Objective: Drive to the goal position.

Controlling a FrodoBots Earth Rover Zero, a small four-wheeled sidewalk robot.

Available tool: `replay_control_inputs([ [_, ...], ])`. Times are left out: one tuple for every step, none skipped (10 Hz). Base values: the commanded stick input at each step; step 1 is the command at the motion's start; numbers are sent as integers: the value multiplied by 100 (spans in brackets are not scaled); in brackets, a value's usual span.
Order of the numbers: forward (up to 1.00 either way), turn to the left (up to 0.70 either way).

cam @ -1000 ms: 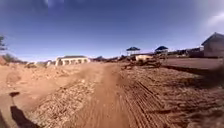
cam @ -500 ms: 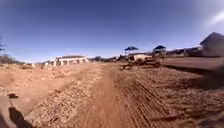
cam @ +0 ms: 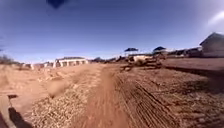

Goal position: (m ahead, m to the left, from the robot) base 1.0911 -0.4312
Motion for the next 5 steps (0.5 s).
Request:
replay_control_inputs([
  [50,0],
  [50,0],
  [50,0],
  [50,0],
  [50,0],
])
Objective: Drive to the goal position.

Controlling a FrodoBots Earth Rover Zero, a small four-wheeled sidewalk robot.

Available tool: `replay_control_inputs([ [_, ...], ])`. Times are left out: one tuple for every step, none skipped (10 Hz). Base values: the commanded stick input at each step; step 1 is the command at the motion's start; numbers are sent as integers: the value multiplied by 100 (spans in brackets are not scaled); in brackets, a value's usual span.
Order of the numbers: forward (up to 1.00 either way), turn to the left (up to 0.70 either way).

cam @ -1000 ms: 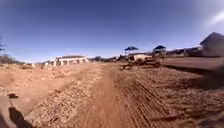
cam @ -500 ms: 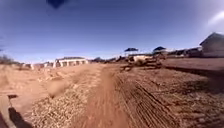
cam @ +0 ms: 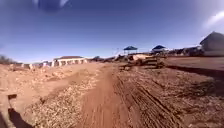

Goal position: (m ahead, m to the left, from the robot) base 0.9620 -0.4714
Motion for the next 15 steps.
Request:
replay_control_inputs([
  [50,0],
  [50,0],
  [50,0],
  [50,0],
  [50,0],
  [50,0],
  [50,0],
  [50,0],
  [50,0],
  [50,0],
  [50,0],
  [50,0],
  [50,0],
  [50,0],
  [50,0],
])
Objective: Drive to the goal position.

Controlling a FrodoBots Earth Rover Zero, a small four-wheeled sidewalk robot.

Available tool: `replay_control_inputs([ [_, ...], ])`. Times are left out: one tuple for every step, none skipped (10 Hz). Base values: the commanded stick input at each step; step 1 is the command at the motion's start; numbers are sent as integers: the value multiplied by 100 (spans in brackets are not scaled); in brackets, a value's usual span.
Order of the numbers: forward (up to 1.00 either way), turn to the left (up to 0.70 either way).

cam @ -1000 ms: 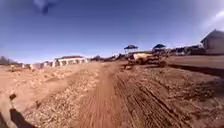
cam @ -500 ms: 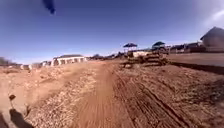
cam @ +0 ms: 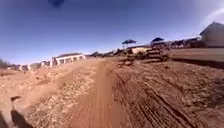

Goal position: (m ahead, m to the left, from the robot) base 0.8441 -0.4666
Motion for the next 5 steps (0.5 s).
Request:
replay_control_inputs([
  [50,0],
  [50,0],
  [50,0],
  [50,0],
  [50,0],
])
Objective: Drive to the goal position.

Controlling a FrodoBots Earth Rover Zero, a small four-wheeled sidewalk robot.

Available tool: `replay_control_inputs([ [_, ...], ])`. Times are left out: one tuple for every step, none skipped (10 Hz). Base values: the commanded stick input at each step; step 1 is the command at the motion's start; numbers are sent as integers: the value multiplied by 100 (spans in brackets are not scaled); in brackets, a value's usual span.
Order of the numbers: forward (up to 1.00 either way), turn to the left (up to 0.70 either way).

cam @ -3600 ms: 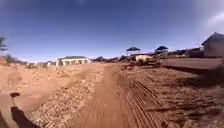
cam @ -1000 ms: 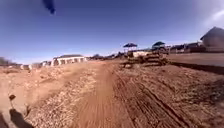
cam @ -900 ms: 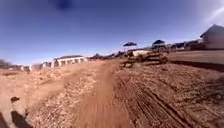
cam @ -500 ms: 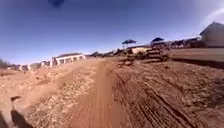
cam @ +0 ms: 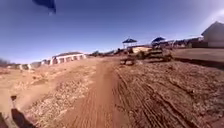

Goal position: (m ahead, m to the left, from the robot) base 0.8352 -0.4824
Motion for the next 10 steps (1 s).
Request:
replay_control_inputs([
  [50,0],
  [50,0],
  [50,0],
  [50,0],
  [50,0],
  [50,0],
  [50,0],
  [50,0],
  [50,0],
  [50,0],
])
